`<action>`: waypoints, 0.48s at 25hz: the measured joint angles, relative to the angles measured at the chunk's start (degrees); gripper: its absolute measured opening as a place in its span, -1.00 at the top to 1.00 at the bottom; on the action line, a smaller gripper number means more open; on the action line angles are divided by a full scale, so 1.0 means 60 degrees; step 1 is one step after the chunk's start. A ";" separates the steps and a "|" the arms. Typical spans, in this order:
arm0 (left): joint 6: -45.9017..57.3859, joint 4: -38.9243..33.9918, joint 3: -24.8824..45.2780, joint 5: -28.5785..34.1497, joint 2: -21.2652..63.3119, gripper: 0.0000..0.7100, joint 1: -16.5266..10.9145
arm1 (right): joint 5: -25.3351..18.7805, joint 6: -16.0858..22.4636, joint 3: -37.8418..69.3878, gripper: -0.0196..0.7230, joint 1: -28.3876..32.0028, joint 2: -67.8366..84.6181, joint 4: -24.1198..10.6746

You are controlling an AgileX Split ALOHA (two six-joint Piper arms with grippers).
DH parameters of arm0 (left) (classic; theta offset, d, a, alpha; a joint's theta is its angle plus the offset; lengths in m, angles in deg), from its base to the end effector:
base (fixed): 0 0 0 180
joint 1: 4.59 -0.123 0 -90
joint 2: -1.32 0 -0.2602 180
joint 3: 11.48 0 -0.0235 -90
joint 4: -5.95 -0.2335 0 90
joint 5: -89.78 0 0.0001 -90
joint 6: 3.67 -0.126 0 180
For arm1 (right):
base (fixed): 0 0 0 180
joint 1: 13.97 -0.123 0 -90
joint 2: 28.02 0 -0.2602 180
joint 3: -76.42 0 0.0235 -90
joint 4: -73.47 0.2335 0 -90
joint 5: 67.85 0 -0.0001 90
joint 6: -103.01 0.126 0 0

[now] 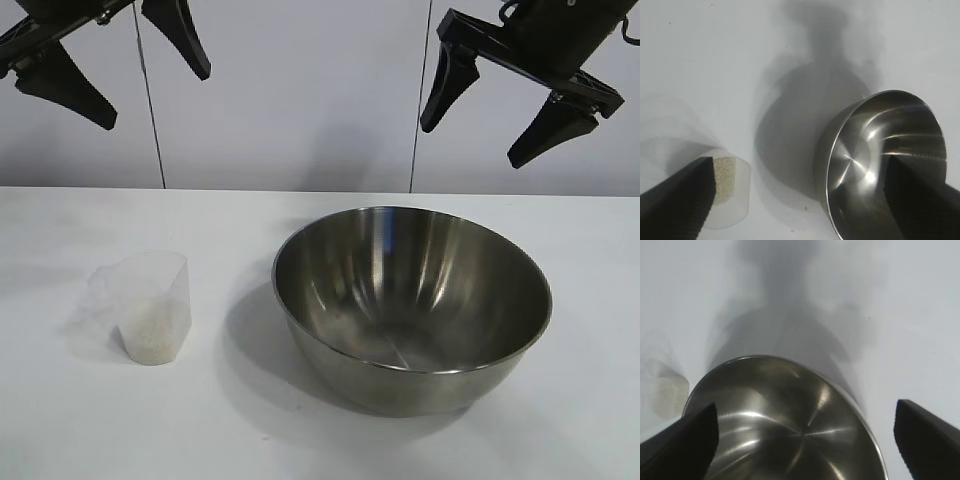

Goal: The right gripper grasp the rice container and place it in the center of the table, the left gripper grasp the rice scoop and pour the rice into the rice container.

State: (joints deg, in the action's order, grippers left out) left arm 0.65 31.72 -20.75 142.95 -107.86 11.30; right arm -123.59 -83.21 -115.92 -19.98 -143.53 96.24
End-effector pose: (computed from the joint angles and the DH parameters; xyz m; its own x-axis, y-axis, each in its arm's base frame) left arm 0.3518 -0.1458 0.2492 -0.9296 -0.0761 -0.3606 0.1049 0.8834 -0.4567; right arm 0.3855 0.0811 0.2178 -0.9343 0.0190 -0.3561 -0.1107 0.9338 0.3403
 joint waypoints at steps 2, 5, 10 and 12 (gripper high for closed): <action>0.0000 0.0000 0.0000 0.0000 0.0000 -0.85 0.0000 | 0.0000 0.0000 0.0000 -0.83 0.0000 0.0000 0.0000; 0.0000 0.0000 0.0000 0.0000 0.0000 -0.85 0.0000 | -0.0041 -0.0045 0.0000 -0.83 0.0000 0.0000 0.0000; 0.0000 0.0000 0.0000 0.0000 0.0000 -0.85 0.0000 | -0.0545 -0.0828 0.0000 -0.83 0.0000 0.0000 -0.0467; 0.0000 0.0000 0.0000 0.0000 0.0000 -0.85 0.0000 | -0.1022 -0.1141 0.0000 -0.83 0.0000 0.0000 -0.0889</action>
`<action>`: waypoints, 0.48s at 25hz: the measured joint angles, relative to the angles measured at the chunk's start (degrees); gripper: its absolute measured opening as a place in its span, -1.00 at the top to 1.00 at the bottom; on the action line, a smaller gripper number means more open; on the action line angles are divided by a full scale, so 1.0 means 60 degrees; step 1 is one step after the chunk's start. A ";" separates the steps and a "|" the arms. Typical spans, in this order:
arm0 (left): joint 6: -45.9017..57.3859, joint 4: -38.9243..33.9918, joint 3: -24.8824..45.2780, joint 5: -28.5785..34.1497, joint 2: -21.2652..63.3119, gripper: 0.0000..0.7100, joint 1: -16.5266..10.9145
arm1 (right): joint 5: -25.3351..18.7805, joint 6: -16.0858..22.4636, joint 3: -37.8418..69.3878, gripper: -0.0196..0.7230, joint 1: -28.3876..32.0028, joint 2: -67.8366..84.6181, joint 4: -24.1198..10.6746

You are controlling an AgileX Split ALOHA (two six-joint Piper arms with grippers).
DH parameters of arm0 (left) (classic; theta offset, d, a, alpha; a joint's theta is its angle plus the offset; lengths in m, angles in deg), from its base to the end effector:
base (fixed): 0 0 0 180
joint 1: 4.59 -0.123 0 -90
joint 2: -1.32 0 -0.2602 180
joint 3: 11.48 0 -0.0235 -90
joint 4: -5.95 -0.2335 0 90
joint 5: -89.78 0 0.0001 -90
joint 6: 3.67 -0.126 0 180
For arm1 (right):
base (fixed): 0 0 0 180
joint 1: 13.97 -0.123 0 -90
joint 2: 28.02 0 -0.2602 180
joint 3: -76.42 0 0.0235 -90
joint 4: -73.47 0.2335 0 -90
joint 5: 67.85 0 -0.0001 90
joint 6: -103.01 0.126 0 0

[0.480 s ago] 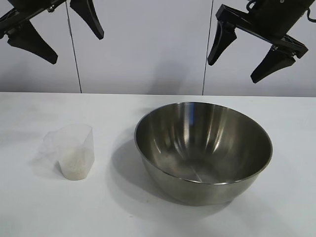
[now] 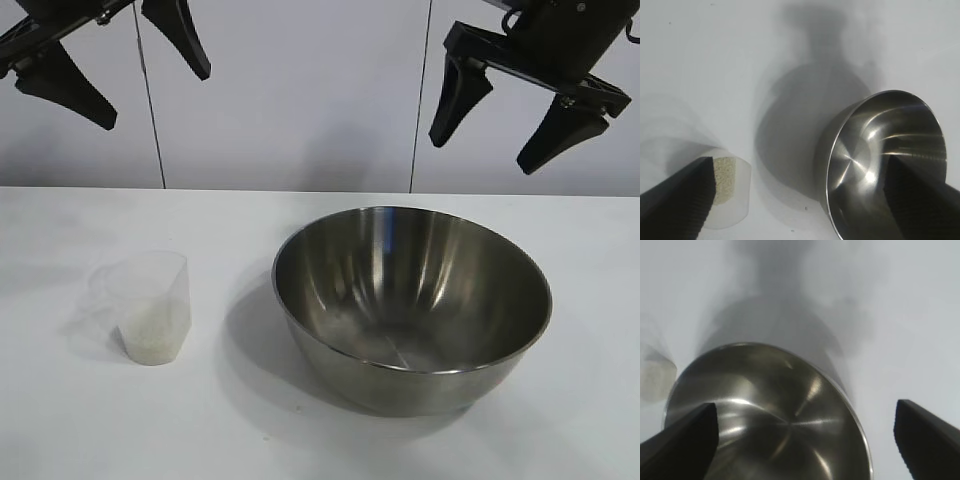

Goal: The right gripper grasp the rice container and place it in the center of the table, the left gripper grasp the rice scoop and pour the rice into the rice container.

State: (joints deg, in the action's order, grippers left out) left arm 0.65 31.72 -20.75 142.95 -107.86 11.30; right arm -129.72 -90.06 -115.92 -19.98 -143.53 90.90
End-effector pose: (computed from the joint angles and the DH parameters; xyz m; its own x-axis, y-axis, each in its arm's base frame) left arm 0.3518 -0.1458 0.2492 -0.9296 -0.0761 -0.3606 0.1049 0.8834 -0.4567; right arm 0.3728 0.0727 0.2107 -0.9383 -0.1774 -0.2969 -0.2507 0.9402 0.2305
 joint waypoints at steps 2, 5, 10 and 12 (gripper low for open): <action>0.0000 0.0000 0.0000 0.0000 0.0000 -0.85 0.0000 | -0.0343 -0.0123 0.0009 -0.83 0.0000 0.0000 -0.0414; 0.0000 0.0000 0.0000 0.0000 0.0000 -0.85 0.0000 | -0.0510 -0.0188 0.0009 -0.83 0.0000 -0.0048 -0.0818; 0.0000 0.0000 0.0000 0.0000 0.0000 -0.85 0.0000 | -0.0078 -0.0206 0.0428 -0.83 -0.0010 -0.0341 -0.0925; 0.0000 0.0000 0.0000 0.0000 0.0000 -0.85 0.0000 | 0.0577 -0.0224 0.0928 -0.83 -0.0106 -0.0422 -0.1032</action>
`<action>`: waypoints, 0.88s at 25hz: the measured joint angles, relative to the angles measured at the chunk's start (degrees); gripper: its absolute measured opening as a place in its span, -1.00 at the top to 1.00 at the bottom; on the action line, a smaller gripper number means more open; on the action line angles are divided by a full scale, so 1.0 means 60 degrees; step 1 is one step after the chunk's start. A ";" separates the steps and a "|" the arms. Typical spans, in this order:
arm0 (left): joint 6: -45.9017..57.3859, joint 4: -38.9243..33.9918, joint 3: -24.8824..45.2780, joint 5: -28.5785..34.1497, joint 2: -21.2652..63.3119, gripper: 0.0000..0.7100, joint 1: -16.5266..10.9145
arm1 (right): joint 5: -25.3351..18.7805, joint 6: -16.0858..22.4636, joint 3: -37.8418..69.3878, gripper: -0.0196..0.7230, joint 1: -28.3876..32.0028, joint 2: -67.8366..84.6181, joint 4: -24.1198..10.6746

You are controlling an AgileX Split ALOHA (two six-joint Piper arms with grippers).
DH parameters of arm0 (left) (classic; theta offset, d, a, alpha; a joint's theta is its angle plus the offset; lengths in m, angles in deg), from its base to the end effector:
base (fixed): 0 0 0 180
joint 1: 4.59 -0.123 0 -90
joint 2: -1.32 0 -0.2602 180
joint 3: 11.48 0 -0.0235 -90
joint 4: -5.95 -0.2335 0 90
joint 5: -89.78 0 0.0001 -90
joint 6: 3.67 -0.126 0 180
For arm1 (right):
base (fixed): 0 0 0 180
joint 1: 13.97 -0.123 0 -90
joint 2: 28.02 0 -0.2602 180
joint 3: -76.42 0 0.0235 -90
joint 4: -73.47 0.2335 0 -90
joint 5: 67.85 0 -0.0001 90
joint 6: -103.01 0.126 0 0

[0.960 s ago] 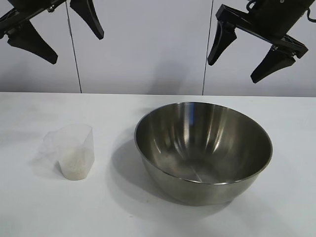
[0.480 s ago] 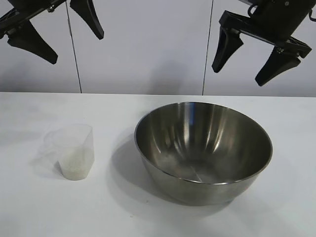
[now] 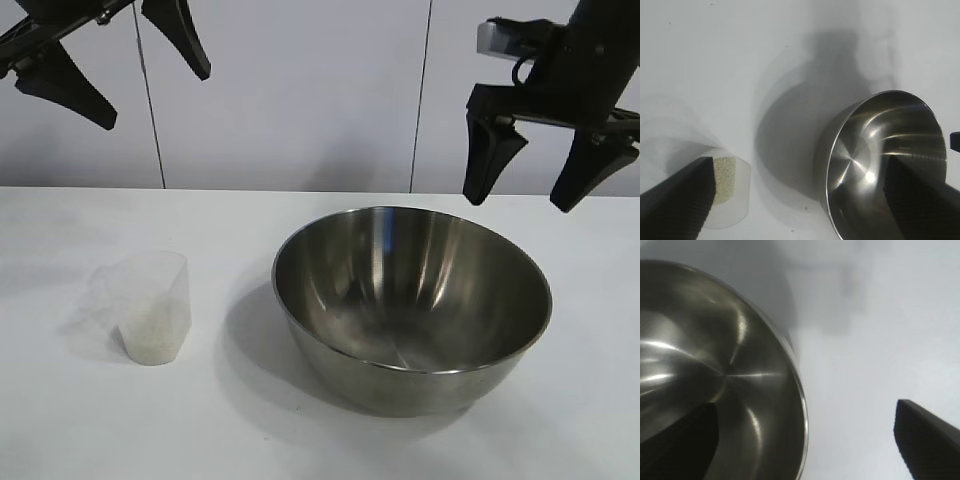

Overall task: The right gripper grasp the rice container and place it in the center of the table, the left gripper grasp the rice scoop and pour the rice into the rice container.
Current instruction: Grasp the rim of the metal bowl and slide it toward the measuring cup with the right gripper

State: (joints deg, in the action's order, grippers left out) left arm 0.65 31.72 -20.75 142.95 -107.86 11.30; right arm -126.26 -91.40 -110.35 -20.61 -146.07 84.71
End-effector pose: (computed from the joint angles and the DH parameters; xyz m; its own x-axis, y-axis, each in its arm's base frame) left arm 0.3518 -0.1458 0.2492 -0.9296 -0.0761 -0.3606 0.1049 0.8834 -0.4567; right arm 0.3668 0.0638 0.1677 -0.9437 -0.2560 -0.2095 -0.2870 0.9485 0.1337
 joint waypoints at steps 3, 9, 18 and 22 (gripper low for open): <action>0.0000 0.0000 0.0000 0.0000 0.0000 -0.85 0.0000 | 0.1034 0.0000 0.0756 -0.83 -0.0274 -0.0081 -0.0010; 0.0000 0.0000 0.0000 0.0000 0.0000 -0.85 0.0000 | 0.2387 0.0079 0.1920 -0.83 -0.0759 -0.0088 0.0027; 0.0000 0.0000 0.0000 -0.0009 0.0000 -0.85 0.0000 | 0.3275 0.0727 0.2582 -0.52 -0.0760 -0.0088 -0.0093; 0.0000 0.0000 0.0000 -0.0009 0.0000 -0.85 0.0000 | 0.3489 0.0972 0.2582 0.04 -0.0760 -0.0088 -0.0093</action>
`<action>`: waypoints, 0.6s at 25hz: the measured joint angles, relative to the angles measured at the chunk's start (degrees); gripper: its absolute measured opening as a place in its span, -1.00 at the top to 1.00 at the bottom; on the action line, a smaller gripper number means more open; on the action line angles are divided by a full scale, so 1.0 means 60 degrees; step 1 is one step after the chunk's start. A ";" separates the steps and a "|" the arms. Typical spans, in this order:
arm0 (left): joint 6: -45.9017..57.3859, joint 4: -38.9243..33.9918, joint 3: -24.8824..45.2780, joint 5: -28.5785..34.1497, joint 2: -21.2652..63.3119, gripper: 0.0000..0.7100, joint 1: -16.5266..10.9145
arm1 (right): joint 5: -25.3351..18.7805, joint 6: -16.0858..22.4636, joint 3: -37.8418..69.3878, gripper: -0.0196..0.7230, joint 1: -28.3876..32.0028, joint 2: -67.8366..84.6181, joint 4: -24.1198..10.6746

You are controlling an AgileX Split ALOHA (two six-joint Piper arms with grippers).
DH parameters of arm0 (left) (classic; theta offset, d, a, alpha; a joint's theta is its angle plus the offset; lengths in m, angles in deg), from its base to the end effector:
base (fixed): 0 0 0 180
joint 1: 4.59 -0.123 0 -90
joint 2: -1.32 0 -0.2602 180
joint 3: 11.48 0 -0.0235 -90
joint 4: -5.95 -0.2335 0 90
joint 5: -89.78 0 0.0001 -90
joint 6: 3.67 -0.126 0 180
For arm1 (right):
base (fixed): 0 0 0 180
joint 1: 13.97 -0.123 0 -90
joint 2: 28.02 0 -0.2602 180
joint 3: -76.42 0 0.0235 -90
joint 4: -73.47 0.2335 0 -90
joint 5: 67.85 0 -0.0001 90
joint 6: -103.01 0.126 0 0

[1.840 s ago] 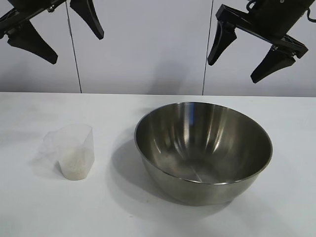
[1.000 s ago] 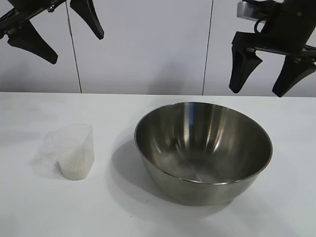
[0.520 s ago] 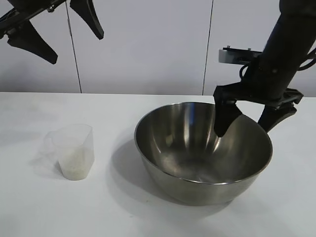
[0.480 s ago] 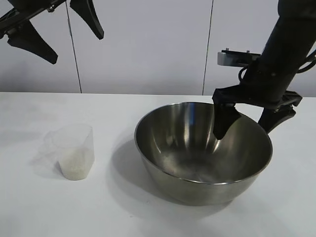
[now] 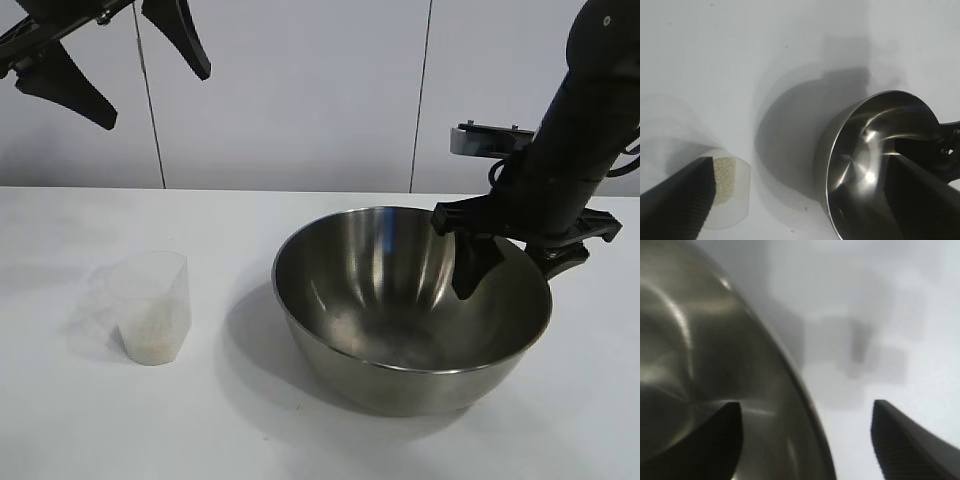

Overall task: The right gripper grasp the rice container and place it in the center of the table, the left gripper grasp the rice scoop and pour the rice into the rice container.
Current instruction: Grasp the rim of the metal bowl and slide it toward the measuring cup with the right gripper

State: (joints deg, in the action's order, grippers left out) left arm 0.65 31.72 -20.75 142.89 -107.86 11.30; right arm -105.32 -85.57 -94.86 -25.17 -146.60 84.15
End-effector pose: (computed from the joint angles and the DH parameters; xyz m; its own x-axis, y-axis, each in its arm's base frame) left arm 0.3519 -0.1458 0.2493 -0.9292 -0.0766 -0.3615 0.1049 0.8834 -0.4568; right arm 0.3487 0.0835 0.1081 -0.9440 -0.1881 -0.2709 -0.2241 0.9686 0.1082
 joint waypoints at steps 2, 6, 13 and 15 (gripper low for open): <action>0.0000 0.0000 0.0000 0.0000 0.0000 -0.85 0.0000 | -0.0009 0.0069 0.0000 0.20 0.0000 -0.0045 0.0000; 0.0000 0.0000 0.0000 0.0000 0.0000 -0.85 0.0000 | -0.0257 0.0191 0.0000 0.57 0.0000 -0.0500 0.0020; 0.0000 0.0000 0.0000 -0.0007 0.0000 -0.85 0.0000 | -0.0397 0.0225 -0.0043 0.89 0.0026 -0.0546 0.0613; 0.0000 0.0000 0.0000 -0.0027 0.0000 -0.85 0.0000 | -0.0366 0.0225 -0.0043 0.90 0.0026 -0.0471 0.0620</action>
State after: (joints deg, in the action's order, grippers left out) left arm 0.65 31.72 -20.75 142.73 -107.86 11.30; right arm -107.52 -84.22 -95.12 -25.01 -149.42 87.87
